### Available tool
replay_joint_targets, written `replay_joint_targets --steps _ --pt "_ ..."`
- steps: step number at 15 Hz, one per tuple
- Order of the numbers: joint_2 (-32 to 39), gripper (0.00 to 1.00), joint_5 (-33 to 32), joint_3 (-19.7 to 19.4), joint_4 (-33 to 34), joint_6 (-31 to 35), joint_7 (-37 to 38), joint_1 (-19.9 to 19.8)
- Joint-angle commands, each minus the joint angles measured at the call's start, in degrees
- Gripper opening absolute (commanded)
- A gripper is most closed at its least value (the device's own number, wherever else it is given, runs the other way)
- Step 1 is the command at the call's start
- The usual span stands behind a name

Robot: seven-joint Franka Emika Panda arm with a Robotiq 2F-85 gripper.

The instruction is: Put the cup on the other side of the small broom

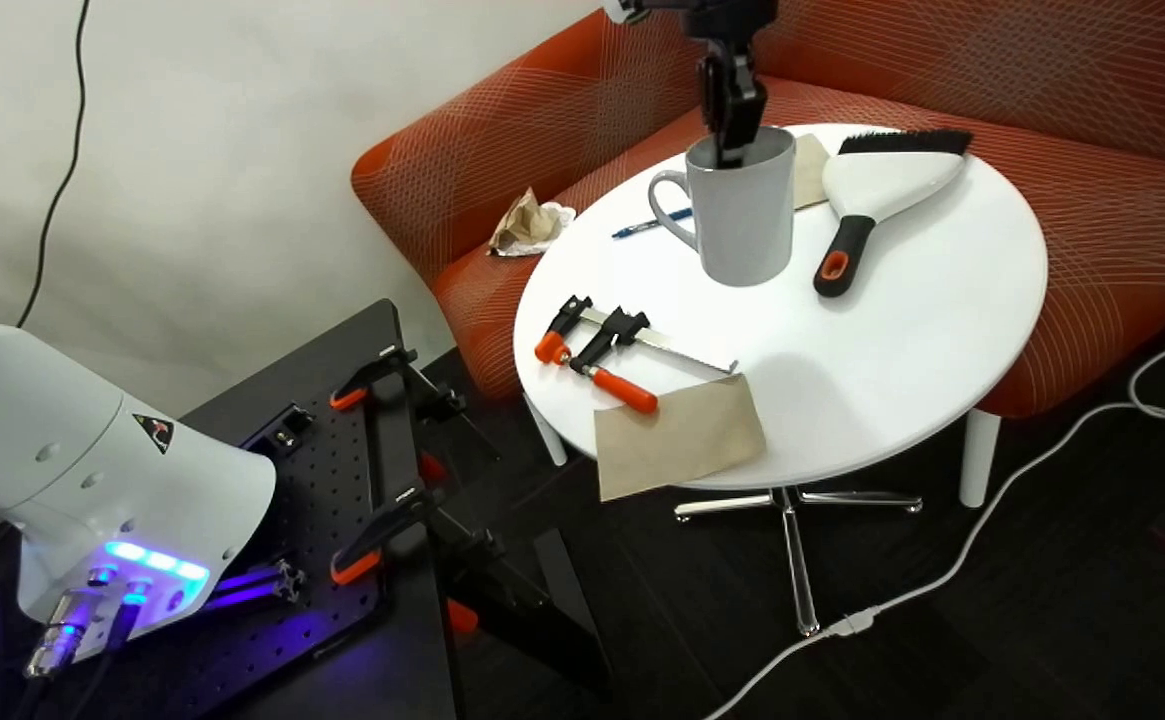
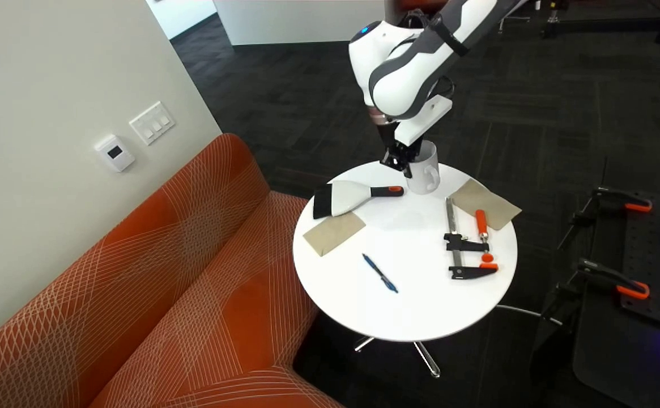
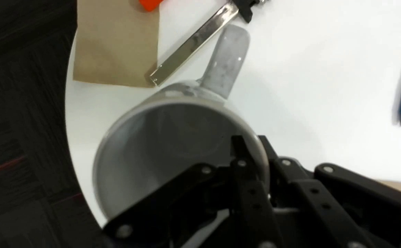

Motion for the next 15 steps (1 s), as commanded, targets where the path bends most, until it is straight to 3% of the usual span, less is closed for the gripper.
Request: replay_joint_targets --steps 1,8,15 --pt "-1.4 0.03 -2.6 2.2 -0.6 -2.9 -4.0 1.7" --pt "2.9 0.03 -6.7 3.9 3.3 1.0 -8.7 4.2" --pt "7.4 0.03 -7.5 4.2 6.9 7.5 -11.8 3.5"
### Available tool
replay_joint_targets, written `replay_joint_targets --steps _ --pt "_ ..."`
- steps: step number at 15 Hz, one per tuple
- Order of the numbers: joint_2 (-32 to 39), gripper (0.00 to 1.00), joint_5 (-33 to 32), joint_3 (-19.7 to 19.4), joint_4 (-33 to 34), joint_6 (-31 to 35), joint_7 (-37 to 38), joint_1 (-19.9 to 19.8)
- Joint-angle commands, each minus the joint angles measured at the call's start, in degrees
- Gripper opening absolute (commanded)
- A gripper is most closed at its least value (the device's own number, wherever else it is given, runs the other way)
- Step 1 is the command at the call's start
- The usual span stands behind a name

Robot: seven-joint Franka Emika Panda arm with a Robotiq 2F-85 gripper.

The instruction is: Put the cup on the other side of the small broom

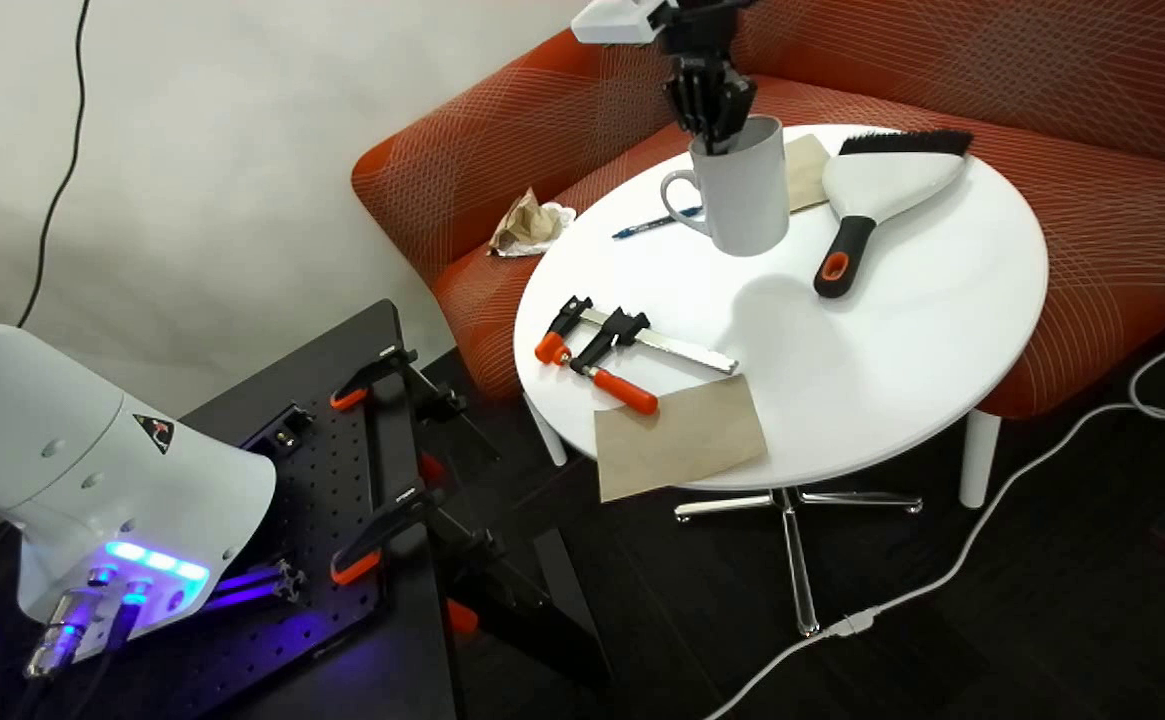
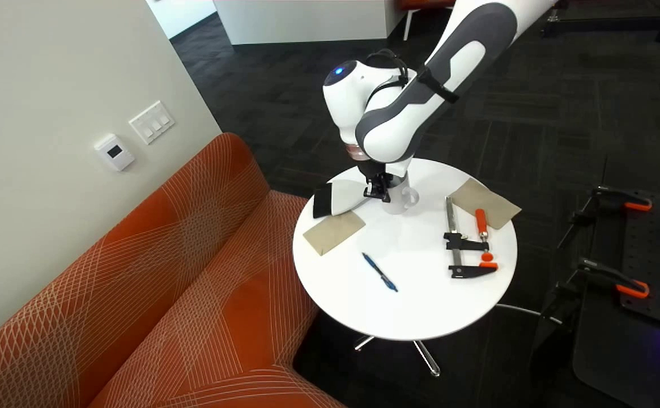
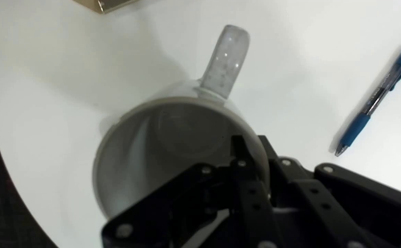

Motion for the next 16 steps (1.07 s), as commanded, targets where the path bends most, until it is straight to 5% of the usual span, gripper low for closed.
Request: replay_joint_targets --steps 1,16 --pt "1.8 0.03 -0.3 0.3 2.7 2.5 -2.3 -0.5" --pt "5.9 0.03 0.8 1.8 6.1 1.9 -8.2 -2.2"
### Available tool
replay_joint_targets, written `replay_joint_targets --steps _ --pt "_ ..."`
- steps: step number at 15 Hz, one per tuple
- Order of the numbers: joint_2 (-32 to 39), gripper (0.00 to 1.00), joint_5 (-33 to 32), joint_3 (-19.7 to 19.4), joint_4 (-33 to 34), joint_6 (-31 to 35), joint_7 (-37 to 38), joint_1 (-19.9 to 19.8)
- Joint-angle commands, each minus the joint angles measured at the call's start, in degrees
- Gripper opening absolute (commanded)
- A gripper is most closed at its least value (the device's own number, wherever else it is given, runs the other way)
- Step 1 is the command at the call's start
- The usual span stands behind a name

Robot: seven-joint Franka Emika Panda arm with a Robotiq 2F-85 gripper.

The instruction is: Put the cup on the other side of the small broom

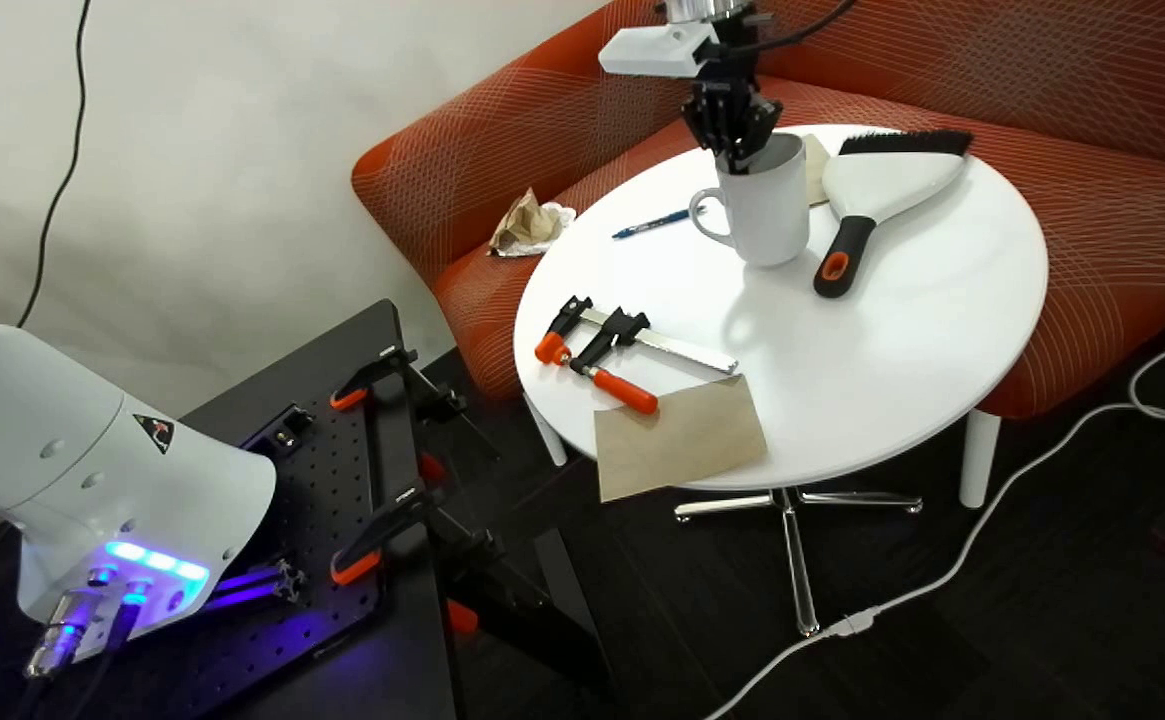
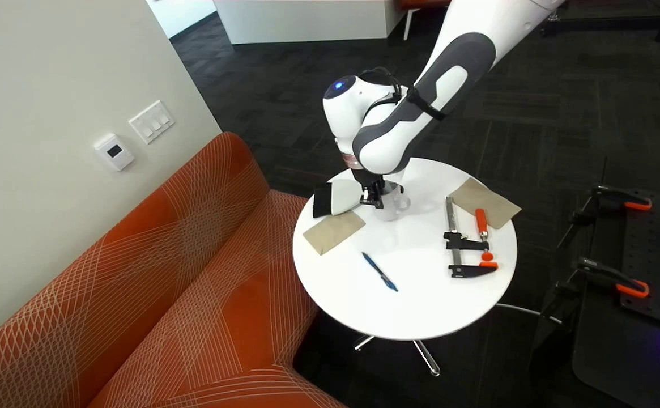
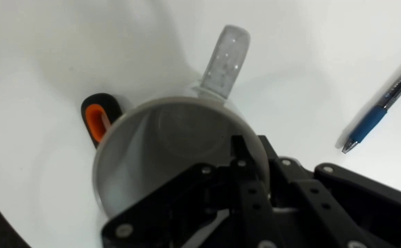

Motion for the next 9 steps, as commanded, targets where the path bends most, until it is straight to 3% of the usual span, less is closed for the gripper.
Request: replay_joint_targets --steps 1,2,3,4,9 --pt "0.3 0.03 0.6 1.0 1.8 -1.3 -2.3 -1.1" --pt "0.4 0.07 0.5 1.0 1.8 -1.3 -2.5 -1.1" --pt "0.4 0.36 0.5 0.9 1.9 -1.4 -2.5 -1.1" --pt "0.4 0.36 0.4 0.9 1.9 -1.5 -2.4 -1.0" --pt "-2.7 0.74 0.4 0.6 -0.4 -0.8 -1.5 -0.9"
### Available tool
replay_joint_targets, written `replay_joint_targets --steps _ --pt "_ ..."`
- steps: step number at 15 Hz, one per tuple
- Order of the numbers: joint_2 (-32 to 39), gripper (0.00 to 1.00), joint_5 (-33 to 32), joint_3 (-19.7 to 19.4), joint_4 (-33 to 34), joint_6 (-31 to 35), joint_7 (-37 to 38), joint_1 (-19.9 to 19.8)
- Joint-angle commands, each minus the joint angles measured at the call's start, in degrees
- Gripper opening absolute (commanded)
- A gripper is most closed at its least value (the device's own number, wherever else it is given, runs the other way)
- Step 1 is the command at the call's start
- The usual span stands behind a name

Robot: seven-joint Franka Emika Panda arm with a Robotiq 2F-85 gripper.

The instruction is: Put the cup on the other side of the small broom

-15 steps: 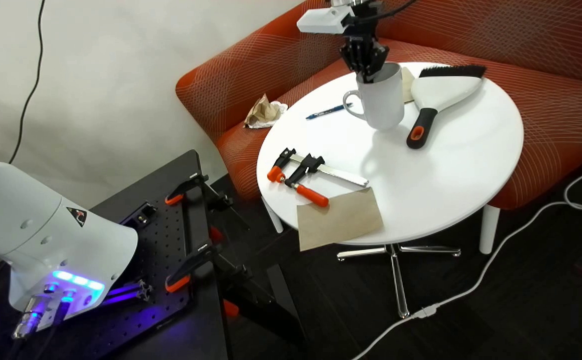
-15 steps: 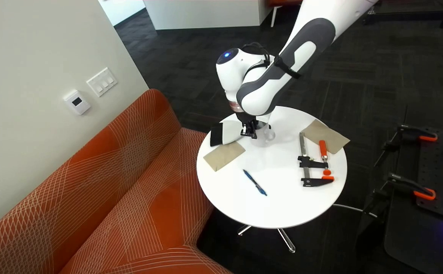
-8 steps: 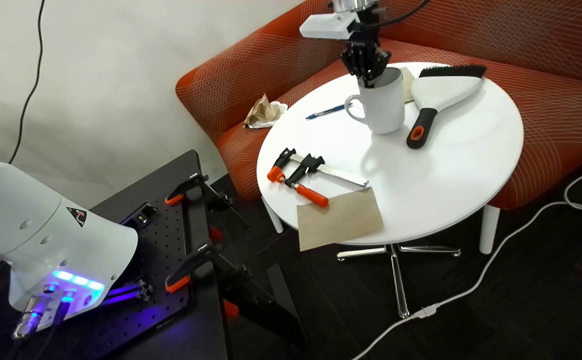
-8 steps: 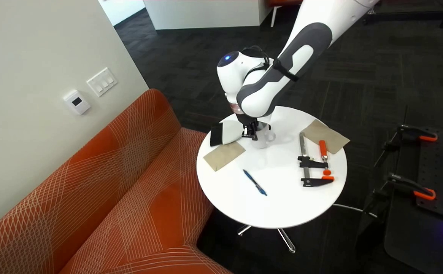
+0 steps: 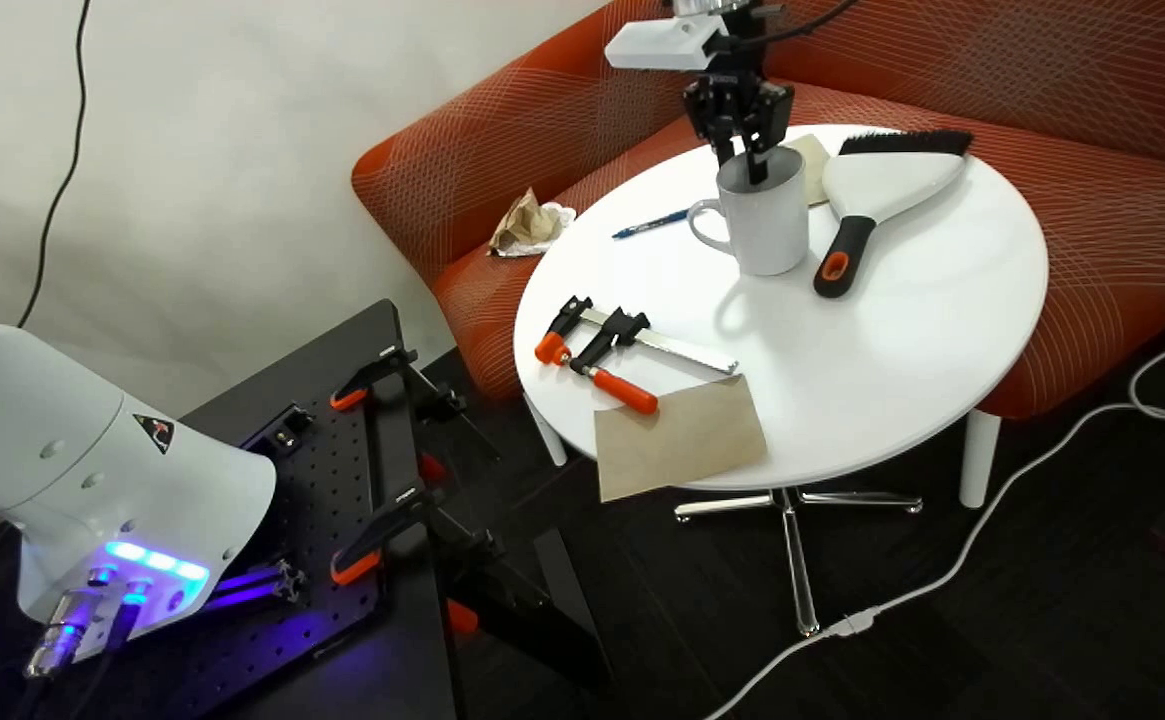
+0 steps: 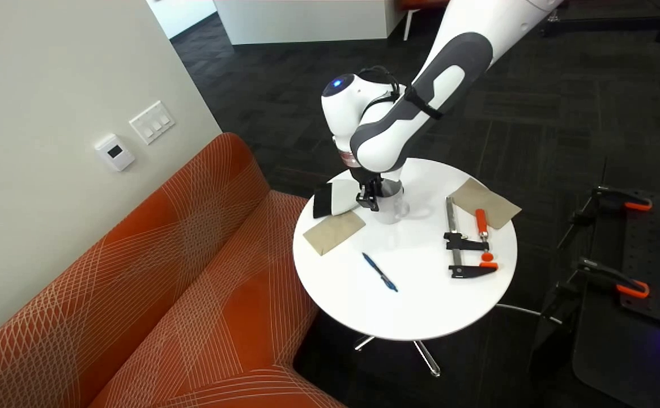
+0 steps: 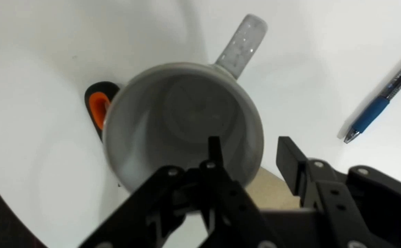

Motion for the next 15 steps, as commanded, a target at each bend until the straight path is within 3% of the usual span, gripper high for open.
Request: replay_joint_targets --steps 1,4,11,12,15 --pt "-4.4 0.81 0.4 0.5 -2.8 -0.9 -0.2 -0.5" --pt "-8.2 1.0 0.4 0.2 -5.4 -2.4 1.0 0.0" --pt "-16.4 1.0 1.8 1.6 -9.8 -10.7 -0.7 -0.9" --pt "-12.6 1.0 0.4 0.9 -6.5 -9.0 0.3 -0.3" --pt "-14.5 1.0 0.5 1.2 -7.8 -9.9 0.2 -0.3"
